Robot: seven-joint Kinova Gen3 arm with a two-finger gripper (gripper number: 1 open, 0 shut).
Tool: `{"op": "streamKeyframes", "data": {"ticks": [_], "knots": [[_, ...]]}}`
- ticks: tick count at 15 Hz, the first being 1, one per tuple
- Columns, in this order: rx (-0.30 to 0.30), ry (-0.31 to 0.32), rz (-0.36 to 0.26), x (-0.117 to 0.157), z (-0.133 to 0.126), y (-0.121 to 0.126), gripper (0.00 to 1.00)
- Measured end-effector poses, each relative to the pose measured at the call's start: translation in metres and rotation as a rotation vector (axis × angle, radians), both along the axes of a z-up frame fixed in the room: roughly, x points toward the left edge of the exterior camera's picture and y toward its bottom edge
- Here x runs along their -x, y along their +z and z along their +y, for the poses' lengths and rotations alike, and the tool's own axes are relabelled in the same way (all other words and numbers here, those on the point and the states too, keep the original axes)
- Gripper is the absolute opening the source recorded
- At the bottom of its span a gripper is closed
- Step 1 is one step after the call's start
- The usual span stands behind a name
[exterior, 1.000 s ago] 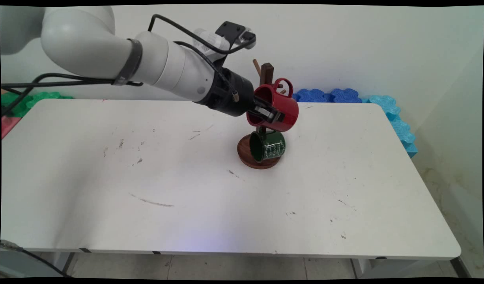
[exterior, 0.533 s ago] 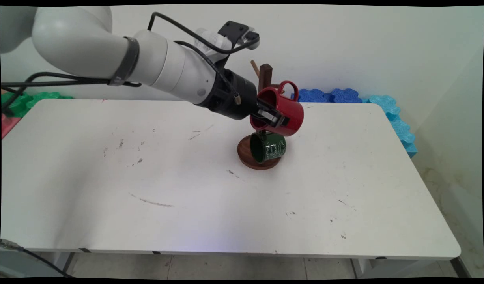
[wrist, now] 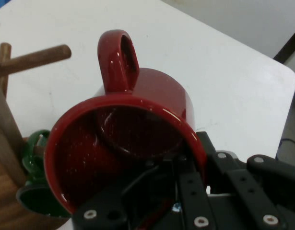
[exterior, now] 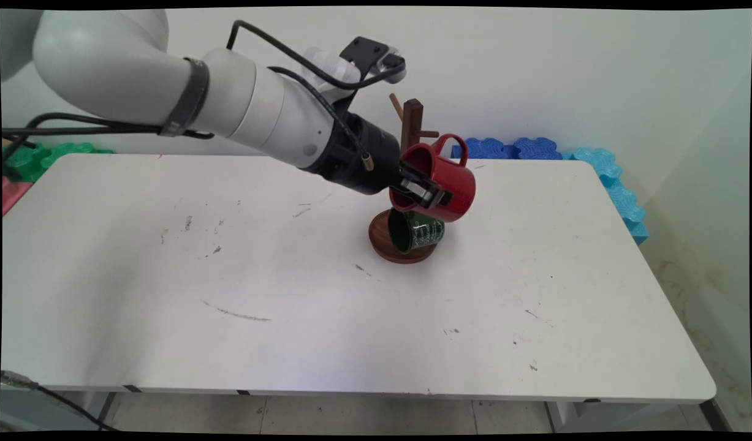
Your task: Place the picked object on the table
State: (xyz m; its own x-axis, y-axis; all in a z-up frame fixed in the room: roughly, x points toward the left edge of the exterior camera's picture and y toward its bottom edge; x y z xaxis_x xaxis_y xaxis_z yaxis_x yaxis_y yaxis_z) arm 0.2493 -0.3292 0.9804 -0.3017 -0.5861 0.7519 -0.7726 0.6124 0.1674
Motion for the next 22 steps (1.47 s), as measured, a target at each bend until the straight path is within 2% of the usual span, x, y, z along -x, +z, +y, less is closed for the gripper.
{"op": "streamKeyframes", "data": {"ticks": [6, 13, 22], "knots": [[-0.020, -0.016, -0.042, -0.009, 0.011, 0.000, 0.00], [-0.054, -0.045, -0.144, -0.034, 0.028, 0.000, 0.00], [-0.070, -0.075, -0.343, -0.079, 0.039, -0.002, 0.00]]}}
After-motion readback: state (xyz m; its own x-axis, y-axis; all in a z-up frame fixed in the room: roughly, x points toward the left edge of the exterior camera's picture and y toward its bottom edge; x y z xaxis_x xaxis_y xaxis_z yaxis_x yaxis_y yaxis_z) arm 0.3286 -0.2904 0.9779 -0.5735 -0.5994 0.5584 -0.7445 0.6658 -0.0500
